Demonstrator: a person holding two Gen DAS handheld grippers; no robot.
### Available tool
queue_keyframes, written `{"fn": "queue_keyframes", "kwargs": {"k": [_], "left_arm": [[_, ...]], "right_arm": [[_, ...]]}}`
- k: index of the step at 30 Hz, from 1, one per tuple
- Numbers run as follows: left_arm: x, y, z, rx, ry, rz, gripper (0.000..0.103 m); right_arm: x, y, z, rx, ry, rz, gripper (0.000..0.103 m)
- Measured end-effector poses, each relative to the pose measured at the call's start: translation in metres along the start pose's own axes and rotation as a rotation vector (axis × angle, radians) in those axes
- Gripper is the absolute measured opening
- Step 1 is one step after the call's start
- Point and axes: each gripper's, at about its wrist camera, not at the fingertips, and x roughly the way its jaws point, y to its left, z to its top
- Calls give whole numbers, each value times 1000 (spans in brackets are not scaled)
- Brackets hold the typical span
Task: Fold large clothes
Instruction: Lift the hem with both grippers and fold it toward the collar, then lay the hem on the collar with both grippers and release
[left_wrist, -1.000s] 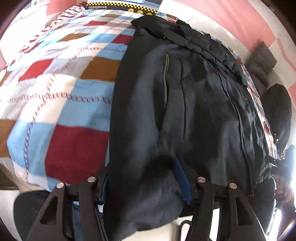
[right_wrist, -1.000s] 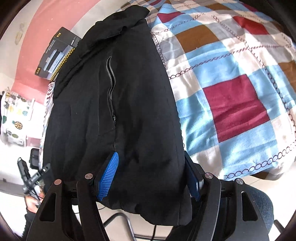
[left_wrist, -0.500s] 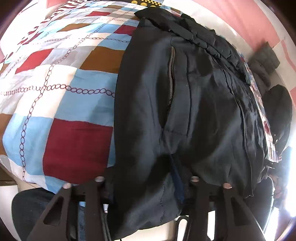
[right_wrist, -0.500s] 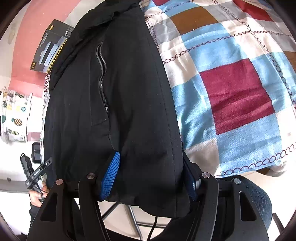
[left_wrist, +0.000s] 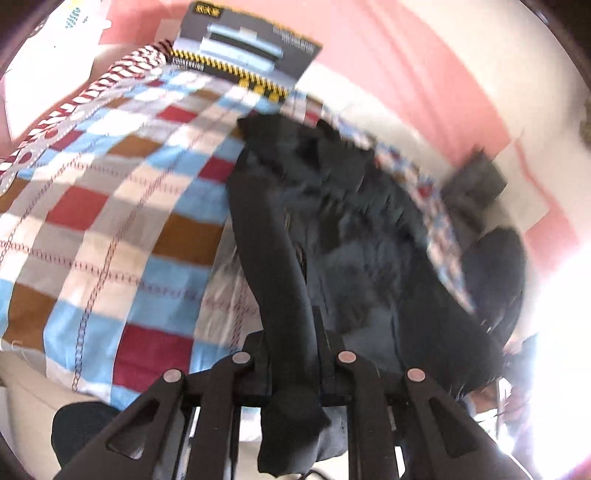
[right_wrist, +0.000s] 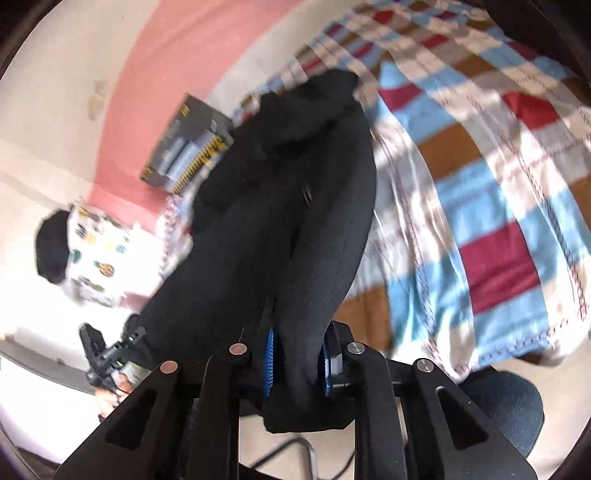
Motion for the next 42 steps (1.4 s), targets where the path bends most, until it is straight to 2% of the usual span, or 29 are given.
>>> {"fn": "queue_keyframes", "kwargs": {"k": [5, 9, 13, 18, 27, 34, 42], "left_arm": [[-17, 3, 29, -48, -72, -58, 15], [-19, -6, 58, -33, -121, -77, 15], [-17, -14, 91, -20, -168, -91, 15], [-3, -24, 146, -34, -220, -116, 15], [50, -36, 233, -25, -244, -90, 15], [104, -33, 277, -30, -221, -57, 15], [188, -16, 325, -49, -159, 27, 15]], "right_arm": [[-14, 13, 21, -17, -83, 51, 17], [-27, 27, 43, -39, -133, 82, 17], [-29, 48, 77, -81, -186, 102, 17], [-23, 66, 129, -98, -245, 130, 17], [20, 86, 218, -85, -287, 107, 17], [66, 78, 270, -48, -281, 71, 17], [131, 58, 330, 7, -235, -9, 18]]}}
